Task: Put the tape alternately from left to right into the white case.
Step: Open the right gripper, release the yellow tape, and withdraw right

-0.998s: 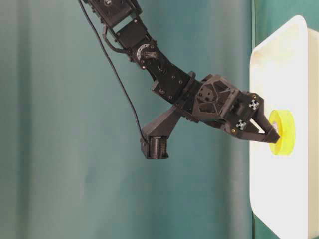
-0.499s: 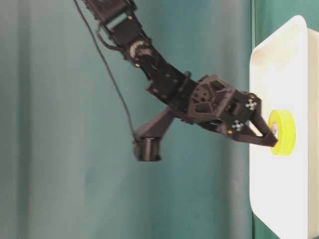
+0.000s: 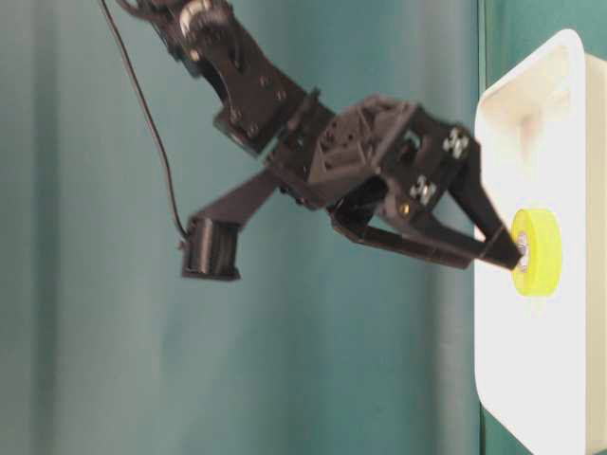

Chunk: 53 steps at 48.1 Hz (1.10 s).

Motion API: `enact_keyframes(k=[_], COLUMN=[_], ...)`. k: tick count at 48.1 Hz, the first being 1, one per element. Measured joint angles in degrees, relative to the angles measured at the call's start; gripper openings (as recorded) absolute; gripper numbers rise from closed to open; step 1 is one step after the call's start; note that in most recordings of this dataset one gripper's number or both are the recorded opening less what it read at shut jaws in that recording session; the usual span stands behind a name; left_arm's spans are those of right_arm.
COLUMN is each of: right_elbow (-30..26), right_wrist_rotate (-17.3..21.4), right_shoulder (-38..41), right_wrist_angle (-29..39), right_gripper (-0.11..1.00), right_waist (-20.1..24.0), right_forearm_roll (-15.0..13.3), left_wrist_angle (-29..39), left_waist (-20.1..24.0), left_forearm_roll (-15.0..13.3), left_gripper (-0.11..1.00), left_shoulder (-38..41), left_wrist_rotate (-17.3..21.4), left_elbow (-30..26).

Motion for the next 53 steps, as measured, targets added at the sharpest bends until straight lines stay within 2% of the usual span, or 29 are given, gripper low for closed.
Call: enact_keyframes(k=[15, 37, 53], right_elbow=[7.12, 20.74, 26.72], right_wrist_rotate=[0.09, 0.00, 0.18], right_shoulder=[-5.62, -15.64, -18.28], right_wrist_angle=[-1.49, -15.56, -18.90], right_gripper=[0.75, 0.75, 0.75], right_waist=[3.43, 3.52, 3.52], right_forearm_roll=[0.00, 0.09, 0.09], left_wrist_angle=[0.00, 0.00, 0.00], left_waist=[0.00, -0.09, 0.00], left_forearm_roll=[0.00, 0.00, 0.00], left_gripper=[0.93, 0.93, 0.93], left_shoulder=[-0.18, -0.44, -0.35], left_wrist_rotate=[0.00, 0.00, 0.00], left_elbow=[0.00, 0.00, 0.00])
